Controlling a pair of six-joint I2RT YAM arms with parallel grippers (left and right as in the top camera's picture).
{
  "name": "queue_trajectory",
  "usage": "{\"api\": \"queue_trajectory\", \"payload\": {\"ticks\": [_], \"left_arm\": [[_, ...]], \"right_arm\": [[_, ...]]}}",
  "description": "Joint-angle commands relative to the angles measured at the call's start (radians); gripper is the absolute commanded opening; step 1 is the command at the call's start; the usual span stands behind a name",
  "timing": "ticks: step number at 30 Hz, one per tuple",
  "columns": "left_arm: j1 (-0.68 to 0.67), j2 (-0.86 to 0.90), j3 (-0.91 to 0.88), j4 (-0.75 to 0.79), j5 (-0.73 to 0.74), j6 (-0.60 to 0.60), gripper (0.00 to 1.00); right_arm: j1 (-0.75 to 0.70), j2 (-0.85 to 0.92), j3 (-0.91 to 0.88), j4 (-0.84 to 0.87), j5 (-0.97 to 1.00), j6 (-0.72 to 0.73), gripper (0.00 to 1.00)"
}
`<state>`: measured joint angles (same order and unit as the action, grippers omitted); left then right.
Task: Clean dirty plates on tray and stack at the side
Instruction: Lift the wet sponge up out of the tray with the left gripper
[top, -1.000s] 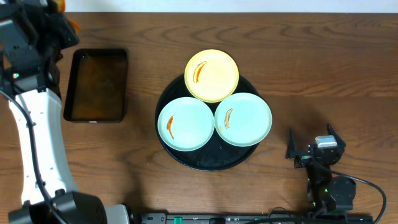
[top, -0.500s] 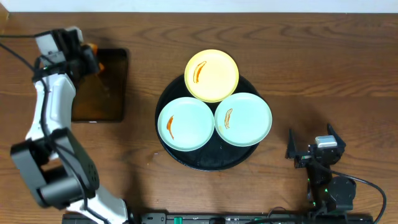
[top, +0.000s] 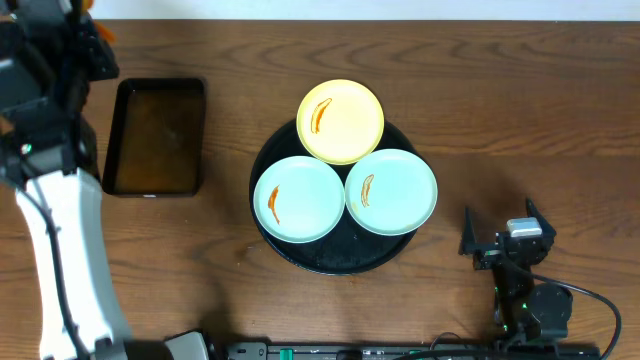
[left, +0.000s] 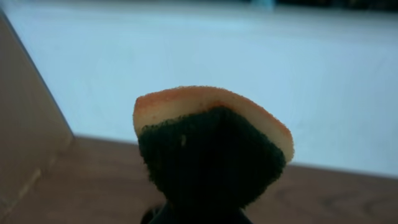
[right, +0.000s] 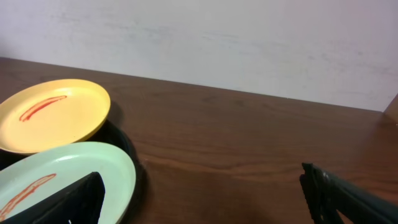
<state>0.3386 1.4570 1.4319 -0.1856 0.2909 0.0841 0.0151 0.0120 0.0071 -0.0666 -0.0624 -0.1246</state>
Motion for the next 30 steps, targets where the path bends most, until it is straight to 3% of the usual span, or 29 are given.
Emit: {"api": "queue_trajectory", "payload": {"ticks": [1,5,8,13,21,30], "left_arm": [[0.005,0.157,-0.066,-0.036,0.012,0.052,0.07],[0.005,0.306,-0.082,-0.08,0.012,0.054,0.07],[0.005,0.321,-0.08,-0.077,0.012,0.053,0.07],[0.005,0.193,-0.056,-0.032,0.016,0.053,0.07],[0.005,-0.096,-0.055,0.185,0.016,0.054,0.07],[0.005,-0.047,-0.056,0.137,0.016,0.054,0.07]], "right_arm": [[-0.008,-0.005,-0.002,-0.004,0.002,-0.011,0.99],[-0.008,-0.005,-0.002,-0.004,0.002,-0.011,0.99],[-0.008,-0.005,-0.002,-0.004,0.002,-0.011,0.99],[-0.008,-0.005,-0.002,-0.004,0.002,-0.011,0.99],[-0.008,-0.005,-0.002,-0.004,0.002,-0.011,0.99],[-0.008,-0.005,-0.002,-0.004,0.002,-0.011,0.99]]}}
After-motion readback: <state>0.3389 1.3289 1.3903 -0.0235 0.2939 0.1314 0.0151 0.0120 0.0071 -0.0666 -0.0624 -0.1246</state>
